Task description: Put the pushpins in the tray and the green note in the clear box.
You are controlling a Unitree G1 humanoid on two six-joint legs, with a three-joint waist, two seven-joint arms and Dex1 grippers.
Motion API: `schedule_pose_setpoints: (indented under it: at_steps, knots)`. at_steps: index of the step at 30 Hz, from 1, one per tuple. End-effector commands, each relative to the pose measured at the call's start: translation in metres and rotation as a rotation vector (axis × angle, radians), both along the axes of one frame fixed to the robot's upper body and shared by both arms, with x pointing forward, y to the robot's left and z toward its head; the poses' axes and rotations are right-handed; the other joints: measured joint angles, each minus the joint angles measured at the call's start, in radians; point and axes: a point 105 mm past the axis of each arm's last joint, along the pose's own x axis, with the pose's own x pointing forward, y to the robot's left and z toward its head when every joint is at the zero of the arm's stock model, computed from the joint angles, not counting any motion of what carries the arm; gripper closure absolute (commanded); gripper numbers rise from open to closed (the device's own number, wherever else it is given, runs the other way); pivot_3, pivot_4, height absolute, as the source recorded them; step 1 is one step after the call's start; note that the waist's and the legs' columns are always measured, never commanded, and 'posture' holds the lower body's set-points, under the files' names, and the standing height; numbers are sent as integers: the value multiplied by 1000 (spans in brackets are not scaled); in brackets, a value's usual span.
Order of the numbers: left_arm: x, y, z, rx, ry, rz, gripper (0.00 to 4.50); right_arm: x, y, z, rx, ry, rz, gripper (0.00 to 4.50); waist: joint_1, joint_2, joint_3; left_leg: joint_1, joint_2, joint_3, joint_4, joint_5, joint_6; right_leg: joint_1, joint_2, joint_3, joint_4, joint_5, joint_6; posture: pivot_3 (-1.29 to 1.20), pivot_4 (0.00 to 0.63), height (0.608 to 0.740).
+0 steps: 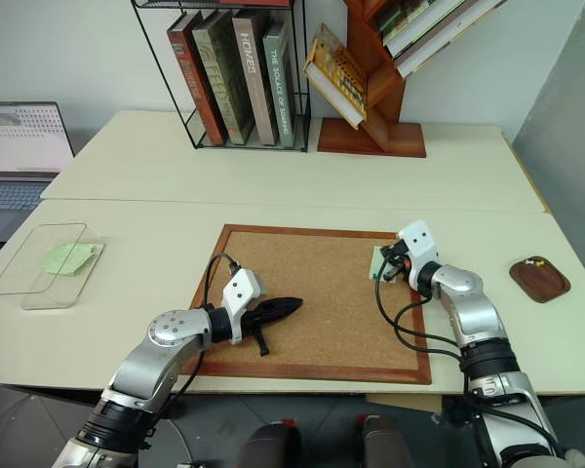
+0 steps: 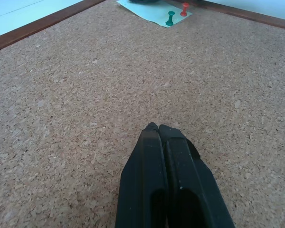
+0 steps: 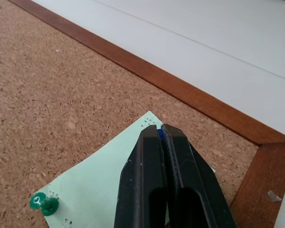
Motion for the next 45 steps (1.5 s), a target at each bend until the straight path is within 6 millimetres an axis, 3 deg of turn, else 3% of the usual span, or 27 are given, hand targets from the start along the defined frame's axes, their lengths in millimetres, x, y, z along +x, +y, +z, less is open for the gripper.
schedule_pose_setpoints:
  at_steps: [1, 15, 23, 28, 34, 39, 45]
  knots:
    - [-8, -2, -11, 29, 42, -34, 4500, -1, 2, 41, 69, -135, 4, 4465, 0, 0, 0, 0, 0, 0, 0, 0, 0, 0, 0, 0, 0, 0, 0, 0, 150, 740]
    - [-11, -5, -13, 36, 47, -50, 4500, -18, -15, 82, 145, -220, -66, 4465, 3, 0, 0, 0, 0, -1, 0, 0, 0, 0, 0, -1, 0, 0, 0, 0, 150, 740]
    - [-11, -1, -14, 48, 46, -51, 4500, -47, -77, 95, 82, -226, -235, 4465, 5, 1, -1, -1, -1, 0, 0, 0, 0, 0, -1, -1, -1, 0, 0, 0, 150, 740]
    - [-10, 0, -14, 54, 46, -57, 4500, -71, -118, 88, -1, -175, -352, 4465, 5, 4, -2, 0, 0, -1, 0, 0, 0, 0, -1, -1, -1, 0, 0, 0, 150, 740]
    - [-9, -3, -15, 55, 46, -74, 4500, -93, -150, 70, -68, -98, -480, 4465, 5, 7, -4, 1, 0, 0, 0, 0, 0, 1, 0, 0, -1, 0, 0, 0, 150, 740]
    - [-7, -6, -15, 56, 43, -83, 4500, -104, -173, 50, -119, -23, -588, 4465, 6, 8, -5, 1, -1, 0, 0, 0, 0, 2, 0, -1, -1, 0, 0, 0, 150, 740]
    - [-8, -9, -17, 57, 41, -89, 4500, -104, -185, 33, -137, 35, -644, 4465, 6, 9, -6, 1, -1, 0, 0, 0, 0, 2, 0, -1, -2, 0, 0, 0, 150, 740]
